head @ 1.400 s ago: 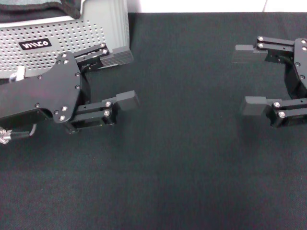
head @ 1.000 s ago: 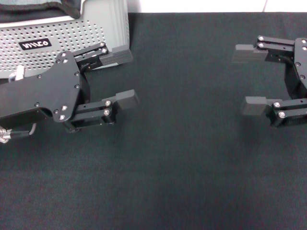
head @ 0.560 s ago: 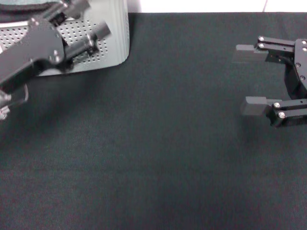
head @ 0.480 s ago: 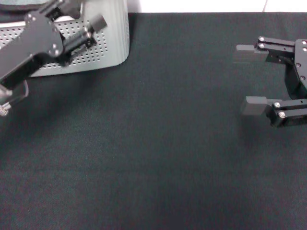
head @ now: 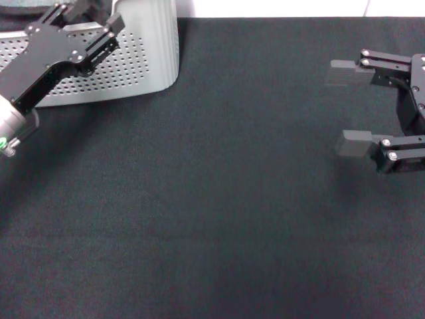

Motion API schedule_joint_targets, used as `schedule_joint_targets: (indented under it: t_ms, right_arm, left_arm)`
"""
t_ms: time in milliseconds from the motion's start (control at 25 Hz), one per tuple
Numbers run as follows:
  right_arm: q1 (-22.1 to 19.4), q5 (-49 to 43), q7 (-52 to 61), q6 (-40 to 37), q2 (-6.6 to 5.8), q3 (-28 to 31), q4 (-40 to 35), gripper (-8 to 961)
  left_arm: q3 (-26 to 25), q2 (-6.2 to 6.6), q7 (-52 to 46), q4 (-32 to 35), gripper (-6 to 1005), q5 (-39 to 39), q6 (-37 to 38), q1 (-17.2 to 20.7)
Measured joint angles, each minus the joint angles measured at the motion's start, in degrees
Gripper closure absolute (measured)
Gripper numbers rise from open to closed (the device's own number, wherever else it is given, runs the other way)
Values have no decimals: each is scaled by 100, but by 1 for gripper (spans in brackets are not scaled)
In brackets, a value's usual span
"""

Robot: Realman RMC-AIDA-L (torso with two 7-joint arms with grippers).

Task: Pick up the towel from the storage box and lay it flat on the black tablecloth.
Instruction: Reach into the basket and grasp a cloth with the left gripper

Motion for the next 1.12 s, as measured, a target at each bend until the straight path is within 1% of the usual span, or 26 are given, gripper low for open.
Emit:
schedule_joint_targets:
  t_ms: [80, 280, 480, 680, 760, 960, 1120]
  right_arm:
    - [-2, 0, -20, 0, 0, 0, 0, 164]
    - [-5, 0, -32, 0, -6, 0, 7, 164]
    - [-29, 11, -32, -4, -9, 0, 9, 165]
    - [-38, 41, -32, -17, -3, -5, 14, 165]
    - [-39, 52, -32, -22, -1, -7, 17, 165]
    - [-40, 53, -32, -37, 0, 1, 18, 166]
    - [-40, 53, -32, -37, 0, -12, 25, 166]
  left_arm:
    - [-2, -3, 22, -57, 260, -74, -149, 14]
    - [-6, 0, -124, -124, 261, -261, -214, 31]
    - [-8, 10, -653, -132, 262, -269, -249, 69]
    - [-9, 29, -1266, -68, 262, -279, -246, 209]
    - [-9, 67, -1702, -63, 262, -375, -242, 290]
    - [-16, 103, -2011, -61, 263, -519, -247, 358]
    - [-18, 92, -2106, -59, 263, -609, -294, 358]
